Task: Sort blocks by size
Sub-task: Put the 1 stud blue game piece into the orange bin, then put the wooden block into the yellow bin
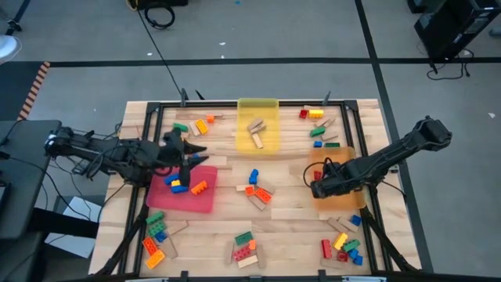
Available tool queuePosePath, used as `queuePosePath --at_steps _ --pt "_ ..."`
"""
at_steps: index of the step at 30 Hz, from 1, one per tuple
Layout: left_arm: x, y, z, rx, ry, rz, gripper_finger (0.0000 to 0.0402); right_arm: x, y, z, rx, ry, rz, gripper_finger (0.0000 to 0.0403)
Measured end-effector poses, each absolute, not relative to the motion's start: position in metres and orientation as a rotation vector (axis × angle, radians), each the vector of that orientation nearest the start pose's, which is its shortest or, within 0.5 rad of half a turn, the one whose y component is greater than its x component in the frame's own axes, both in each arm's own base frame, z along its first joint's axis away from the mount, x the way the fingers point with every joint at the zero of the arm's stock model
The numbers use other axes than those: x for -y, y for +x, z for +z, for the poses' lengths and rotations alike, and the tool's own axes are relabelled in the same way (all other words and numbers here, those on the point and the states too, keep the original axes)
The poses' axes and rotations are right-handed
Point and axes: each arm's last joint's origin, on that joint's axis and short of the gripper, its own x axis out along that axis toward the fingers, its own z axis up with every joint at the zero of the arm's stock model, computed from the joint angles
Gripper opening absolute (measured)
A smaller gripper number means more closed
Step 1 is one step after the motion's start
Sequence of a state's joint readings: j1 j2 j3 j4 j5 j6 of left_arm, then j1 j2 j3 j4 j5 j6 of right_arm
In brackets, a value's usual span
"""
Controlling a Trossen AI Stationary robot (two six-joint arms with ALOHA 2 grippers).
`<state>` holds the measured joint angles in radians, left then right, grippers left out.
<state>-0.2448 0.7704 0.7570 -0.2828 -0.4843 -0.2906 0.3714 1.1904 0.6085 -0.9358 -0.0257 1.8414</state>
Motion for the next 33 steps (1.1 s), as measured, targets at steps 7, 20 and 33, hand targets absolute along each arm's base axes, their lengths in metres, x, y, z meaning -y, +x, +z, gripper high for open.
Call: queuePosePath --at_steps 7,20,33 --pt "0.055 0.199 0.315 -0.418 -0.082 0.234 0.0152 -0.061 0.153 0.163 -1.276 1.143 -1.019 0.0181" --pt "0.127 0.286 0.314 -0.719 -0.127 0.320 0.0152 -0.066 0.149 0.168 -1.358 0.999 -0.817 0.0242" --pt "0.196 0.333 0.302 -0.944 -0.433 0.698 0.0152 -0.079 0.143 0.196 -1.262 0.922 -0.633 0.0247"
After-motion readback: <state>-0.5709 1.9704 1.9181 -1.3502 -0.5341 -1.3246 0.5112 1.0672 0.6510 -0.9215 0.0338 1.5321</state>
